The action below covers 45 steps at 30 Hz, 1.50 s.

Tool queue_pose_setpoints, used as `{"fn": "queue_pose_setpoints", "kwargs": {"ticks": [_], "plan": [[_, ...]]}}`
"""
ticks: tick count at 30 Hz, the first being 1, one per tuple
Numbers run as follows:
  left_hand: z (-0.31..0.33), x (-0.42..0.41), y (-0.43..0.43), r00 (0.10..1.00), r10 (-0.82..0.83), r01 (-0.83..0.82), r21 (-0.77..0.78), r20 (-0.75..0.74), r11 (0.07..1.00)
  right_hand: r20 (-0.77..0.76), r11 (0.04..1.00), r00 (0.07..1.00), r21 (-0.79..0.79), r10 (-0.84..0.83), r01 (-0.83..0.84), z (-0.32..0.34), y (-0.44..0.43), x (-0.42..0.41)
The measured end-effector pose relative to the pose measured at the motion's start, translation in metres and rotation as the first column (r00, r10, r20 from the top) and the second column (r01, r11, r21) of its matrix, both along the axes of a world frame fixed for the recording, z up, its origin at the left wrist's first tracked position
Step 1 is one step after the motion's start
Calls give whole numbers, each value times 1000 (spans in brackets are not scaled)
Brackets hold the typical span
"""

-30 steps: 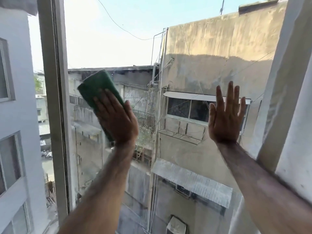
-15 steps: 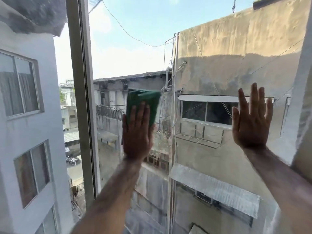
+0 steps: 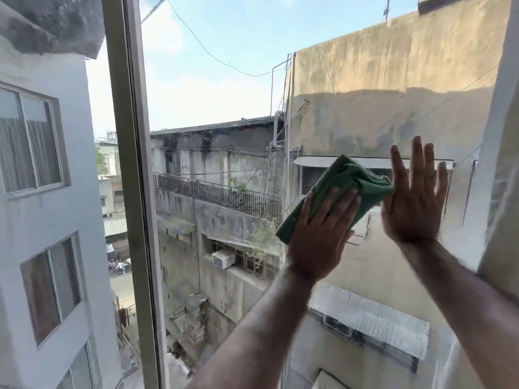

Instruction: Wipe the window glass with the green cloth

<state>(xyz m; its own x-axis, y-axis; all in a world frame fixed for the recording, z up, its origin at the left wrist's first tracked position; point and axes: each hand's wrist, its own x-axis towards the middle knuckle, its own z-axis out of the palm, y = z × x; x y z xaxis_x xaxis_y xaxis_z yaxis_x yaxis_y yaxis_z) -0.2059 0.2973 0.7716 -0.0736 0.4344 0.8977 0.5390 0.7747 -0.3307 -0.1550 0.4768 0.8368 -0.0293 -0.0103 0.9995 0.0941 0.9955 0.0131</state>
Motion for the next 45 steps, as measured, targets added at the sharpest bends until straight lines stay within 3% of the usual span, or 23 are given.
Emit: {"fn": "queue_pose_setpoints", "kwargs": {"ticks": [2,4,7,9,11,13,14,15,17,19,21,23,25,28,31,32,34,36,37,39,42,45], "plan": [[-19,-7,-34,1000,25,-26,-84,-11,996,10,1000,1000,-9,0,1,0,-1,1],[-29,-13,-82,998,56,-57,-74,-23,996,17,1000,1000,-18,10,-10,0,-2,1],[-23,-21,-156,993,113,-117,192,29,974,16,1000,1000,-24,18,-18,-1,-4,-1],[8,-27,-180,980,146,-190,421,134,887,6,1000,1000,-24,3,-3,-1,-4,-2],[56,-29,-175,962,137,-258,624,236,738,2,1000,1000,-27,-12,12,-1,-4,-2],[103,-27,-150,955,84,-280,764,285,581,-9,1000,1000,-24,-11,11,-3,-4,-4],[121,-25,-132,957,71,-273,791,281,548,-14,1000,1000,-22,-9,9,-3,-4,-5],[131,-22,-113,962,83,-260,787,259,559,-16,1000,1000,-21,-8,8,-2,-4,-5],[133,-15,-71,982,114,-185,700,148,689,-20,1000,1000,-17,-10,10,-1,-3,-5],[105,-8,-32,997,78,-78,481,20,873,-22,1000,1000,-12,-14,14,0,-2,-5],[60,-5,-11,999,12,-4,179,-39,984,-26,1000,999,-11,-24,24,0,-1,-5],[12,-7,-20,998,12,-16,-64,-62,998,-22,999,999,-6,-32,32,-1,0,-4],[-27,-14,-55,996,54,-65,-165,-68,984,-27,999,999,-7,-43,43,-1,0,-5],[-58,-24,-131,988,137,-144,-113,-67,983,-27,1000,999,-14,-23,23,-1,-3,-6],[-26,-33,-176,988,154,-155,180,20,971,-7,999,1000,-34,-11,11,0,-4,-5],[-2,-36,-177,982,169,-187,338,81,923,4,999,1000,-35,-7,7,0,-4,-4],[59,-36,-162,968,150,-244,629,200,738,9,999,1000,-39,-5,5,-1,-5,-4],[114,-31,-133,964,100,-257,775,246,578,0,999,1000,-42,-12,12,-1,-5,-5],[134,-27,-113,968,96,-243,786,230,569,-6,999,1000,-39,-14,14,-1,-5,-6],[151,-16,-66,983,121,-181,711,136,679,-11,999,1000,-37,-17,17,0,-3,-5],[129,2,0,997,63,-46,392,-31,919,-15,999,1000,-25,-20,20,-1,-2,-4],[75,1,20,997,-25,31,76,-79,997,-23,1000,1000,-14,-14,13,0,0,-5]]}}
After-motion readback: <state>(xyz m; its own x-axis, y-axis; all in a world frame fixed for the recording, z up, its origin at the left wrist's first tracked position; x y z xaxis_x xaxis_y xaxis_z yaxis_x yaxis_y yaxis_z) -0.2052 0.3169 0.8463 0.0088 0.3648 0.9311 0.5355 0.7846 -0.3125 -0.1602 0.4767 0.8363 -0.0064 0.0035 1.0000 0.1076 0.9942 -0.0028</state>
